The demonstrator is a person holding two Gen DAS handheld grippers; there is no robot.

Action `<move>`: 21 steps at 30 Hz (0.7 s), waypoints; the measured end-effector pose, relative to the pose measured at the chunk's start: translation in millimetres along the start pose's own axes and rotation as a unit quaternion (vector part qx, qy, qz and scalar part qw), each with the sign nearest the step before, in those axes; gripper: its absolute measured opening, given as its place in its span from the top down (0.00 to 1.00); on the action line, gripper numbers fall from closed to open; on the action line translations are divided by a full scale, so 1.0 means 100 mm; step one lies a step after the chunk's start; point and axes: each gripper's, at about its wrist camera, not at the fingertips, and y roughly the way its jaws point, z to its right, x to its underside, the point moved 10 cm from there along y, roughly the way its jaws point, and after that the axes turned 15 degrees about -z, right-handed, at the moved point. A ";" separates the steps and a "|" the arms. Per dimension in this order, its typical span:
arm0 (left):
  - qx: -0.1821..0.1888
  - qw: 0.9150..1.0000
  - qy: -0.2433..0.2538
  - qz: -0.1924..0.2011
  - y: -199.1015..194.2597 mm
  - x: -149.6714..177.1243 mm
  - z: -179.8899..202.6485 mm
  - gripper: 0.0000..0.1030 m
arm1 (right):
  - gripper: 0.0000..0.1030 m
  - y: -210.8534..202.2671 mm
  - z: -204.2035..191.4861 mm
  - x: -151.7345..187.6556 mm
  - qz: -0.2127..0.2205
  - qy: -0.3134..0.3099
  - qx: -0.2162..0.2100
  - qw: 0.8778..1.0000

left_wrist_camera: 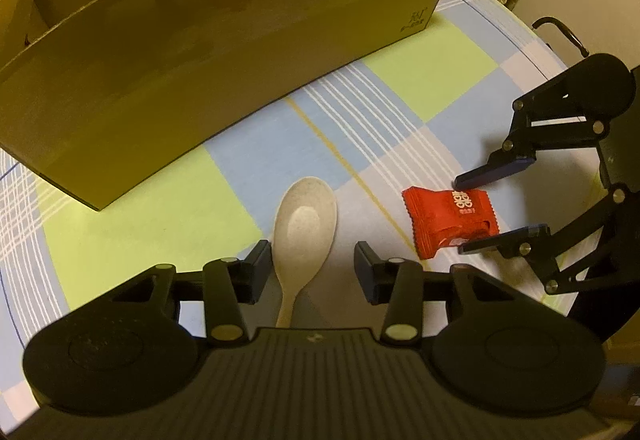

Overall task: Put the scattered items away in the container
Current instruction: 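Grasp the red snack packet with the right tool while the left tool holds the spoon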

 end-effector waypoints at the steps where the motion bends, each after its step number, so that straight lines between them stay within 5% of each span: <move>1: -0.002 1.000 0.002 0.001 0.00 0.00 0.00 0.62 | 0.44 0.00 -0.01 0.00 0.002 0.000 0.000 1.000; 21: -0.006 1.000 0.003 0.006 -0.03 0.00 0.01 0.73 | 0.44 -0.01 0.06 -0.03 0.017 0.032 -0.008 0.999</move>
